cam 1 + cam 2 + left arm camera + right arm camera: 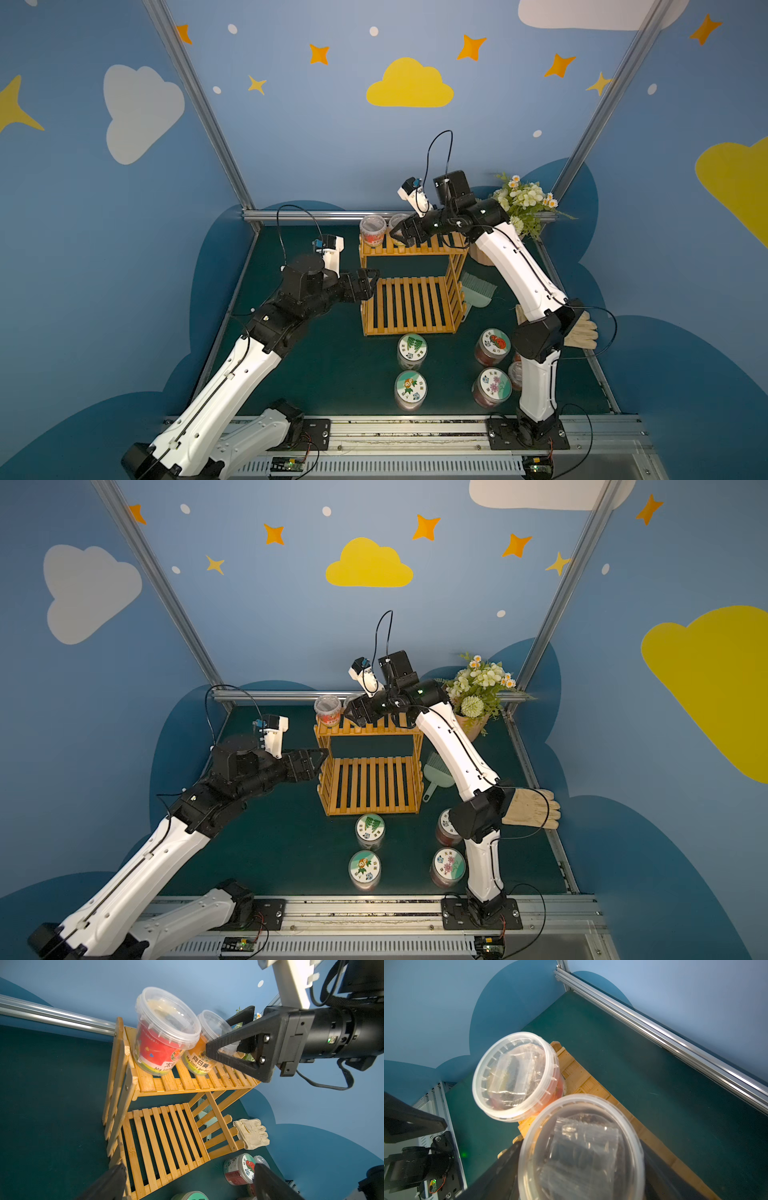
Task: Place the seed container on the shelf
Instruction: Adjust the seed jar on the shelf.
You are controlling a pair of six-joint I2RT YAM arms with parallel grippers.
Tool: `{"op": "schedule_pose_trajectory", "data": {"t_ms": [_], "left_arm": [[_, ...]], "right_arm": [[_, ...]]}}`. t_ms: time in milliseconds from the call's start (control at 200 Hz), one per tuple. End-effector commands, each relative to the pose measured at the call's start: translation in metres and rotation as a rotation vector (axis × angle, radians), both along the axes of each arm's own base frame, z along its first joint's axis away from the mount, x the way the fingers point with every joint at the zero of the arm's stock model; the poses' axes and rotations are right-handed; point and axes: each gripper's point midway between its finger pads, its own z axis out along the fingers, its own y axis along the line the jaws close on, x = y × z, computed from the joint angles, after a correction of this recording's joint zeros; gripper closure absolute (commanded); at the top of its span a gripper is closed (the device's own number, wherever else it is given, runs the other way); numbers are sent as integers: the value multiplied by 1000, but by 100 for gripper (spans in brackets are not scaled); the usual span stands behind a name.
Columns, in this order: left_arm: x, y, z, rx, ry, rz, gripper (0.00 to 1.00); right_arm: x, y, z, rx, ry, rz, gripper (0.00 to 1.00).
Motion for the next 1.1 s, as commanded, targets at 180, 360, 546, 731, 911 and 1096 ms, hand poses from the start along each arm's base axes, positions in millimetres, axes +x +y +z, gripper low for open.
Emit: {"op": "schedule_pose_trajectory", "data": {"t_ms": [180,360,546,731,911,1096], "left_arm": [[-1,1,-4,15,6,-11,0],[-2,0,-6,16,11,-15,0],[-4,2,-4,15,9,-13,0],[-1,4,-2,-5,19,20,0],[1,10,-5,3,37,58,0],[0,11,-6,8,36,59,0]], "right_arm": [[-4,0,22,55,-42,11,20],[-2,1,17,51,-36,11,20],[-2,1,17,52,-38,11,21],[-5,1,20,62,-35,18,21],[-5,0,20,61,-36,13,17],[-5,-7,29,57,-63,-16,8]]}}
